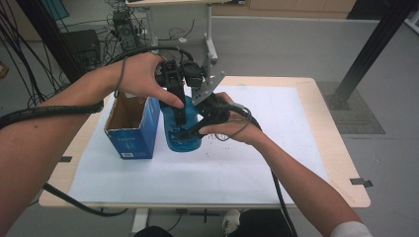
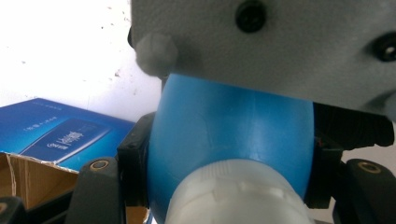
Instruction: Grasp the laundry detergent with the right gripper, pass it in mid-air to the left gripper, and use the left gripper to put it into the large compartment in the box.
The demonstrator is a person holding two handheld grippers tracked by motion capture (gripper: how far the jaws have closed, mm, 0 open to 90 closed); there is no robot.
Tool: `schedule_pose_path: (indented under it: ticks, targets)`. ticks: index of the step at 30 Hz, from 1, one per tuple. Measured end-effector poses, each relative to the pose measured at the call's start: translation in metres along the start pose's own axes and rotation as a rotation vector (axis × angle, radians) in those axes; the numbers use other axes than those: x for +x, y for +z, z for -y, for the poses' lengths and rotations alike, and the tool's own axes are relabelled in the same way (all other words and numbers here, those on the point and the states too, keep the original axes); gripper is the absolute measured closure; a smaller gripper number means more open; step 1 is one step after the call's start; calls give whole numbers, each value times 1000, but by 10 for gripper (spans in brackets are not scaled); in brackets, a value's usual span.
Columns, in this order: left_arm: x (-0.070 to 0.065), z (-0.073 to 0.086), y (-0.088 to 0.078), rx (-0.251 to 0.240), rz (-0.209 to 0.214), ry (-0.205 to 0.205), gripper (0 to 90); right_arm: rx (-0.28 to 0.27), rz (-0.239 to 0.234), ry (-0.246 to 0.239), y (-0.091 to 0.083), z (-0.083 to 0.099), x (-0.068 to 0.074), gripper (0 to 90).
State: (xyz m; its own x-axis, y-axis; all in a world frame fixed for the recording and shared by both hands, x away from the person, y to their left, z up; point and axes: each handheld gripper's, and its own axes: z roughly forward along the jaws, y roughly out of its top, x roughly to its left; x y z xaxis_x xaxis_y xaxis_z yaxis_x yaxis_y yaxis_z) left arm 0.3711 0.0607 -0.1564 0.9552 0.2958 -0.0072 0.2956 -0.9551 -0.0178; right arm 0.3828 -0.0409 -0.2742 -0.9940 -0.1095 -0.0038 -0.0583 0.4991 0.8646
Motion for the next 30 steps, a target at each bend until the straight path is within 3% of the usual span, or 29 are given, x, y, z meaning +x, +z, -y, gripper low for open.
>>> schedule_pose_path:
  ticks: [11,30]
  targets:
    - [1,-3,1,23,11,-2,362,-5,-13,6,0,2,-1,436]
    - [1,-2,2,3,11,-9,362,-12,-27,13,1,3,-1,432]
